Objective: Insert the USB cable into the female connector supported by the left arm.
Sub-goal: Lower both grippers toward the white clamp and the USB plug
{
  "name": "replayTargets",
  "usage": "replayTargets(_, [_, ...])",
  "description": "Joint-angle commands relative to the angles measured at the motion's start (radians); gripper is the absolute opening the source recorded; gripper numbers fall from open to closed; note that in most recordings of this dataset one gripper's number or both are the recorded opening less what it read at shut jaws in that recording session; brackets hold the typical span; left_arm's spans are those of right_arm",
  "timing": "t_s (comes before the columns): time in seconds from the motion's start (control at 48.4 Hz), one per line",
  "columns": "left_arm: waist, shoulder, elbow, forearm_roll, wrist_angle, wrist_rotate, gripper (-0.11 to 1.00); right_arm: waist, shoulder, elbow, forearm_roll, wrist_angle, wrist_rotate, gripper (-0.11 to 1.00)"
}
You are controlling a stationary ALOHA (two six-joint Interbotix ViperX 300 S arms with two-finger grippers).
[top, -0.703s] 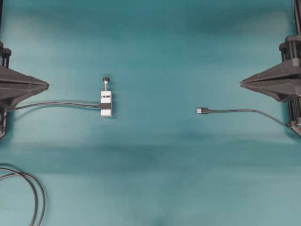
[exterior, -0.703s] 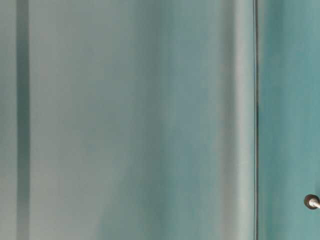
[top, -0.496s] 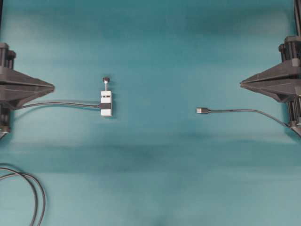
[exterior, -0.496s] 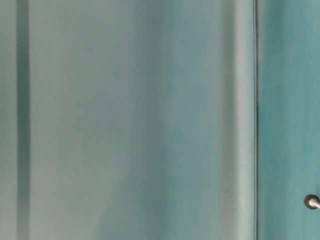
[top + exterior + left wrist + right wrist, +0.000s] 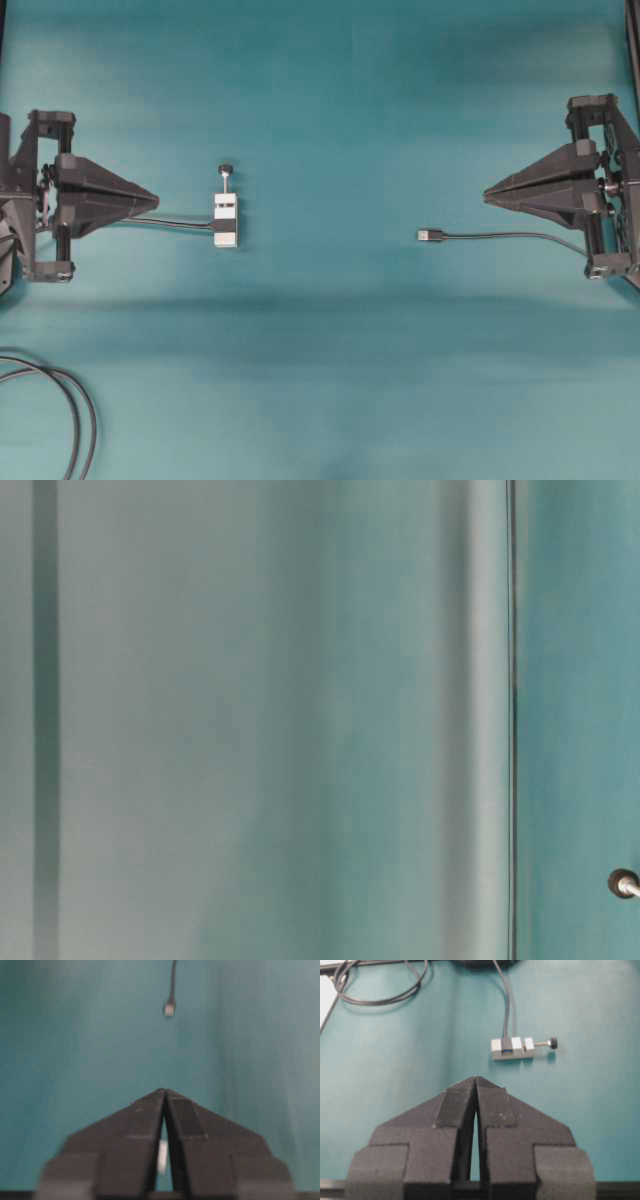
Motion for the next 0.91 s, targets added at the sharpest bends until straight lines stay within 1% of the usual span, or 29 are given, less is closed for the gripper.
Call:
replayTargets(0.0, [0.002,0.003,-0.025,0.002,0.018,0.017,0.27,0.002,0.003,-0.026,-0.002,-0.035,-0.002,0.0])
replayTargets(0.165, [0.003,0.018,-0.017,0.003,-0.025,0.041,0.75,0.0,0.006,-0.009,-0.003,-0.149,-0.002,0.0])
replayTargets(0.207, [0.003,0.026,-0.012,0.003,-0.038,0.052,0.83,-0.002,0.008,-0.003,-0.003,-0.155,0.002,0.0])
replayTargets(0.248, [0.003,0.037,-0.008,0.002,-0.051,0.06,0.84,-0.002,0.015,-0.002,-0.003,-0.146,0.005,0.0])
replayTargets(0.31, [0.003,0.055,-0.002,0.003,-0.069,0.066,0.81,-0.002,0.032,-0.003,-0.003,-0.109,0.012,0.0])
replayTargets(0.455, [0.005,0.118,0.014,0.003,-0.161,0.066,0.8,-0.005,0.109,-0.009,-0.003,0.067,0.028,0.0])
replayTargets(0.517, [0.009,0.143,0.015,0.002,-0.184,0.064,0.79,-0.006,0.144,-0.009,-0.005,0.12,0.031,0.0])
replayTargets(0.703, [0.011,0.229,0.011,0.002,-0.163,0.067,0.79,-0.017,0.244,0.008,-0.003,0.106,0.035,0.0])
replayTargets(0.889, [0.009,0.273,0.009,0.003,-0.167,0.069,0.79,-0.018,0.342,0.017,-0.003,0.101,0.049,0.0])
